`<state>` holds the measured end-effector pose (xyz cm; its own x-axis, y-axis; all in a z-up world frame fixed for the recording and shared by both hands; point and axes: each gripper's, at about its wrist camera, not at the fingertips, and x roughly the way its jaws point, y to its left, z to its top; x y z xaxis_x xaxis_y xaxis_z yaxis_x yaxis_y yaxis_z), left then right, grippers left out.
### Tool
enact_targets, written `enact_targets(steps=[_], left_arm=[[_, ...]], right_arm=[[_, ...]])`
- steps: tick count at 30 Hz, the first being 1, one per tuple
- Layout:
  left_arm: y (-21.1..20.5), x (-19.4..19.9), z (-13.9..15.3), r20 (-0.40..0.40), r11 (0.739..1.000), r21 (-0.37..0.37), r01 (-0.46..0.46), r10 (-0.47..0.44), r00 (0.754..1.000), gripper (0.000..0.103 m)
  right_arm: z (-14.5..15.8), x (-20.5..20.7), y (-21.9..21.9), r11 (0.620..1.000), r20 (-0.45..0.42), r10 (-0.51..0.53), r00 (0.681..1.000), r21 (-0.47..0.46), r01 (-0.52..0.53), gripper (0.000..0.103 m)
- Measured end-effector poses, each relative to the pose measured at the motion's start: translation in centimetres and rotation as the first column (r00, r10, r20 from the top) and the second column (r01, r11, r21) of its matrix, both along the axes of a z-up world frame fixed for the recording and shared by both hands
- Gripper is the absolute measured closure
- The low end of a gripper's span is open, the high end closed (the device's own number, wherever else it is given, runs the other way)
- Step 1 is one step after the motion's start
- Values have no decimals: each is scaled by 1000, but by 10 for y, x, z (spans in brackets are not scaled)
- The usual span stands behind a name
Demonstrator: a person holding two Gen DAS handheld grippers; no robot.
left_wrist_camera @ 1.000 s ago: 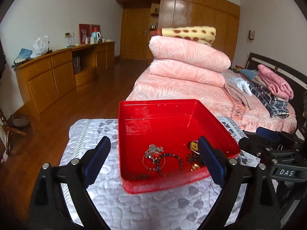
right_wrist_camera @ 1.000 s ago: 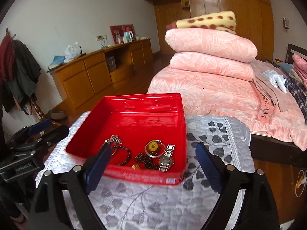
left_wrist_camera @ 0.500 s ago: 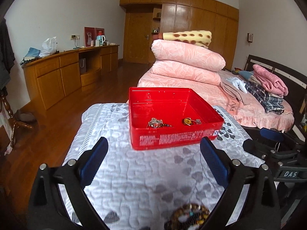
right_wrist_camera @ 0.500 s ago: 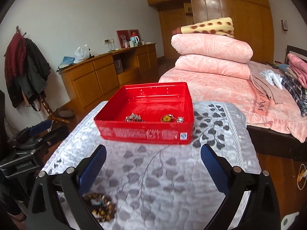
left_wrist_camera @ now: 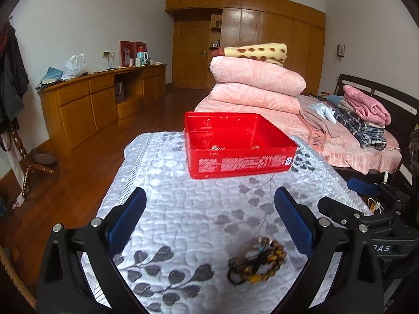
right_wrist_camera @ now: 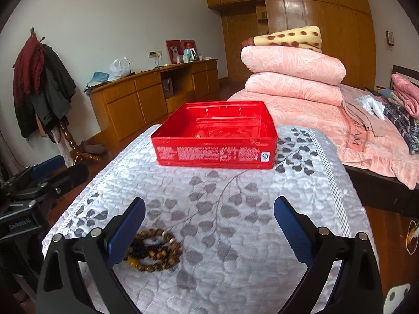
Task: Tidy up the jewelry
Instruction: 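Move both open tools out of the tin toward the bead strands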
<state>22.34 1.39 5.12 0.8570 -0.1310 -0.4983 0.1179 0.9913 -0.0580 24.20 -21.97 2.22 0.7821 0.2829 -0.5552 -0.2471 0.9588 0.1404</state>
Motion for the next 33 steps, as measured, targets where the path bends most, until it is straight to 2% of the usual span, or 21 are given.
enact_targets(steps=[9, 15, 19, 21, 24, 33], left_arm=[[32, -11, -39, -88, 996, 13, -83, 84, 993, 8], [44, -18, -56, -113, 994, 44, -104, 109, 988, 8], [51, -18, -61, -124, 993, 34, -116, 119, 985, 8], [53, -19, -61, -118, 993, 34, -116, 119, 986, 8], [55, -19, -61, -109, 993, 35, -116, 119, 987, 8], [58, -14, -69, -128, 994, 22, -108, 110, 986, 8]], right_arm=[[-26, -13, 19, 999, -51, 39, 998, -19, -40, 6], [-39, -16, 36, 996, -78, 78, 994, -42, -82, 8], [-45, -12, 47, 991, -118, 118, 986, -46, -124, 27], [-49, -11, 50, 990, -136, 127, 983, -45, -134, 30], [-53, -8, 54, 988, -162, 141, 977, -42, -149, 46], [-62, -3, 61, 984, -197, 158, 968, -45, -170, 64]])
